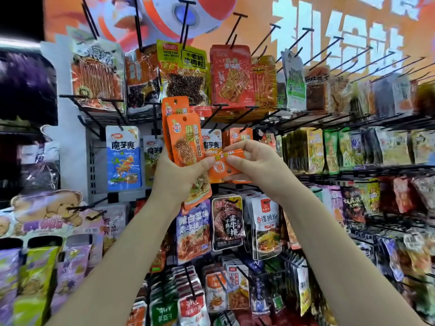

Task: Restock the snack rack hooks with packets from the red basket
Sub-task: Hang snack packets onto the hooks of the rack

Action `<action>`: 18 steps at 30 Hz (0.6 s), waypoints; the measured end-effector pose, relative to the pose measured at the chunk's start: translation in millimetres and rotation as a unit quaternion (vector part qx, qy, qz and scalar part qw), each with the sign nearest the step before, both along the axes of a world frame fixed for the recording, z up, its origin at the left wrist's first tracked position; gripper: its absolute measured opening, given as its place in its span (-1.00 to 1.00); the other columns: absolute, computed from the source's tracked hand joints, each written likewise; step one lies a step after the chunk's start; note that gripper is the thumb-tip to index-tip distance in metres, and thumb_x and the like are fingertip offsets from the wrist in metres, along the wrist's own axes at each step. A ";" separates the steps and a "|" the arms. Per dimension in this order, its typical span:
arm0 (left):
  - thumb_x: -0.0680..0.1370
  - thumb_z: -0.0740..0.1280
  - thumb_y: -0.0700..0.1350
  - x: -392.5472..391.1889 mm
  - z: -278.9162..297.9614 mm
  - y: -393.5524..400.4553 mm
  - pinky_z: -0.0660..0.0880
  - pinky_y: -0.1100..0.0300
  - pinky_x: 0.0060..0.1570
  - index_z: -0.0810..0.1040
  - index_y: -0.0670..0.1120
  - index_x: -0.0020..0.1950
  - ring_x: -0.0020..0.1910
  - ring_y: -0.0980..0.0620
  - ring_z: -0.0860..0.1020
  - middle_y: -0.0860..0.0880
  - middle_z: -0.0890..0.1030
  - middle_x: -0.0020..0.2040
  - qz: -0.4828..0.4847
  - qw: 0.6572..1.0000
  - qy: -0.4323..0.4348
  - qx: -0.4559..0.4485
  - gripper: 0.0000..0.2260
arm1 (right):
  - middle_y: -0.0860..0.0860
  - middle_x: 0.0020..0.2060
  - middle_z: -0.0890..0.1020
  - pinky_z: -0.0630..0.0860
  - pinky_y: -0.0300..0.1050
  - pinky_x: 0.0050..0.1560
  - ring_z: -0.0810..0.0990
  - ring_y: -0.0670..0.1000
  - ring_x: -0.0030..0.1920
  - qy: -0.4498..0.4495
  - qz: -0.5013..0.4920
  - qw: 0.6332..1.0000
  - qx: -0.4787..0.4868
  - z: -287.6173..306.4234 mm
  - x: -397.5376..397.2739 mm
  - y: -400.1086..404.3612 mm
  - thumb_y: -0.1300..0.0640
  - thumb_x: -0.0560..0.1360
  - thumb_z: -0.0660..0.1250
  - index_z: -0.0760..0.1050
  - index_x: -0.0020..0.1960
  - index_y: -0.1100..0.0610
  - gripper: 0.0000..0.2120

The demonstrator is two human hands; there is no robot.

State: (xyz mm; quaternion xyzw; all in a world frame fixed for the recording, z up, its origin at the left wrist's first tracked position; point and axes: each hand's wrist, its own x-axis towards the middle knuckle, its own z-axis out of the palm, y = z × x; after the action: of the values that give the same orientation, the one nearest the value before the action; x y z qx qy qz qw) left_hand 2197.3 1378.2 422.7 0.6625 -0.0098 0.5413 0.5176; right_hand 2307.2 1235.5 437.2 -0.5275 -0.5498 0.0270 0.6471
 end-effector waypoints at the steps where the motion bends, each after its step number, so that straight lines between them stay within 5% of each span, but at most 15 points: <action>1: 0.36 0.62 -0.15 0.4 0.1 1.7 0.66 0.07 -0.03 0.53 -0.08 0.28 -0.06 0.05 0.71 0.00 0.71 0.04 -0.003 1.000 -0.007 0.006 -0.47 | 0.16 -0.15 0.69 0.67 -0.13 -0.16 0.73 0.06 -0.12 -0.010 -0.018 1.000 0.002 1.0 -0.5 -0.3 0.30 0.59 0.33 0.47 0.08 0.22 -0.91; 6: 0.39 0.59 -0.19 0.6 5.1 -0.6 0.67 0.13 -0.14 0.59 -0.11 0.18 -0.11 0.04 0.72 0.01 0.73 -0.04 -0.030 0.999 -0.013 -0.025 -0.61 | 0.27 -0.17 0.71 0.69 0.01 -0.28 0.73 0.21 -0.26 -0.056 -0.073 0.996 0.018 4.8 -3.7 -5.4 0.19 0.58 0.37 0.49 0.08 0.29 -0.82; 9: 0.44 0.55 -0.21 1.6 7.1 -2.3 0.66 0.15 -0.24 0.62 -0.08 0.11 -0.16 0.03 0.72 0.01 0.74 -0.09 -0.048 0.998 0.007 -0.051 -0.72 | 0.24 -0.15 0.72 0.68 -0.06 -0.23 0.73 0.18 -0.23 0.022 0.005 0.999 0.031 9.1 -4.5 -7.4 0.09 0.67 0.21 0.56 0.12 0.27 -0.74; 12: 0.47 0.53 -0.21 5.5 6.9 -3.3 0.67 0.09 -0.23 0.63 -0.13 0.13 -0.17 -0.01 0.73 -0.04 0.74 -0.08 -0.053 0.996 0.019 -0.066 -0.75 | 0.26 -0.11 0.70 0.69 -0.04 -0.15 0.71 0.19 -0.18 0.089 0.094 0.991 0.020 10.2 1.1 -12.0 0.30 0.66 0.08 0.58 0.14 0.23 -0.70; 15: 0.45 0.56 -0.18 13.0 7.3 -6.2 0.67 -0.09 -0.04 0.62 -0.12 0.20 -0.07 -0.08 0.73 -0.06 0.74 -0.01 -0.055 0.995 0.024 -0.074 -0.66 | 0.20 -0.12 0.71 0.65 -0.09 -0.23 0.70 0.13 -0.23 -0.027 0.036 0.999 0.010 4.4 14.3 -17.0 0.45 0.59 0.19 0.56 0.25 0.13 -0.63; 18: 0.44 0.57 -0.14 21.9 9.9 -8.4 0.62 -0.19 0.10 0.63 -0.10 0.19 -0.01 -0.11 0.71 -0.05 0.74 0.00 -0.045 0.996 0.037 -0.065 -0.66 | 0.04 -0.34 0.62 0.49 -0.25 -0.32 0.54 -0.05 -0.37 -0.135 -0.094 0.984 0.066 3.7 27.1 -18.4 0.39 0.51 0.40 0.66 0.11 0.17 -0.76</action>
State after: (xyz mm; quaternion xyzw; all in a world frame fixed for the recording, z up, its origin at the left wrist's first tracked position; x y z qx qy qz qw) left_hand 2219.2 1369.8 432.6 0.6457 0.0148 0.4919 0.5839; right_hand 2334.3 1217.1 440.9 -0.5315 -0.5807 -0.1417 0.6002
